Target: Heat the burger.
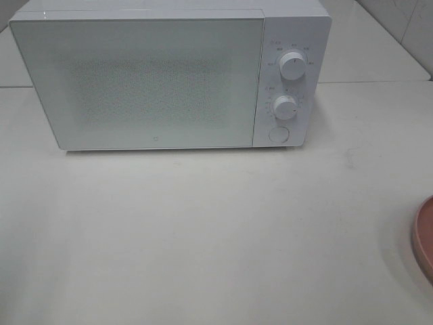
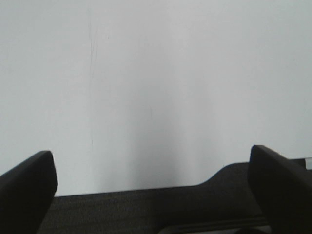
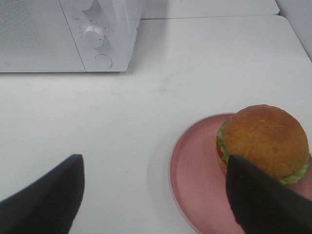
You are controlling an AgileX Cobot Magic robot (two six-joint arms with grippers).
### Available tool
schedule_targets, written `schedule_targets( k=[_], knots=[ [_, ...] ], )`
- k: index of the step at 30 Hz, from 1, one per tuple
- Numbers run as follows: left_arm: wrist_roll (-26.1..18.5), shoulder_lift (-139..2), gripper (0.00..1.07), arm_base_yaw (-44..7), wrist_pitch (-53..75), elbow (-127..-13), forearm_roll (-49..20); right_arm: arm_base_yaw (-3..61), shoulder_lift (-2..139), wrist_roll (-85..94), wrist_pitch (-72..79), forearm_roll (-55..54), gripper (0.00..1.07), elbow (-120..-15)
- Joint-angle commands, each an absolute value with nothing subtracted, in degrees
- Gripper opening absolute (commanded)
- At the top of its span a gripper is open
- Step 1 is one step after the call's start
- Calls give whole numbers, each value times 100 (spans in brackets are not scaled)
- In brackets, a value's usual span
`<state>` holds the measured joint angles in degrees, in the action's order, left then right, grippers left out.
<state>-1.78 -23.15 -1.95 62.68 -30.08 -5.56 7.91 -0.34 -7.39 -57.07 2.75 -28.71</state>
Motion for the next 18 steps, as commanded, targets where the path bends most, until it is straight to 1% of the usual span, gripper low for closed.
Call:
schedule_targets(
  k=[1, 4, 14, 17, 18],
  knots=[
    [-195, -1799, 99, -178, 6125, -2956, -539, 756, -178, -693, -5707, 258, 76, -2853],
    [-195, -1707, 99, -178, 6125, -2956, -539, 756, -178, -693, -5707, 258, 76, -2853],
    [-183, -768, 99, -166, 6125, -2956, -584, 756, -178, -693, -5707, 258, 76, -2853],
    [-183, -533, 99, -57, 6125, -2956, -579, 756, -178, -693, -5707, 258, 76, -2853],
    [-183, -367, 99, 115, 6125, -2956, -579, 756, -178, -693, -5707, 258, 76, -2853]
  ],
)
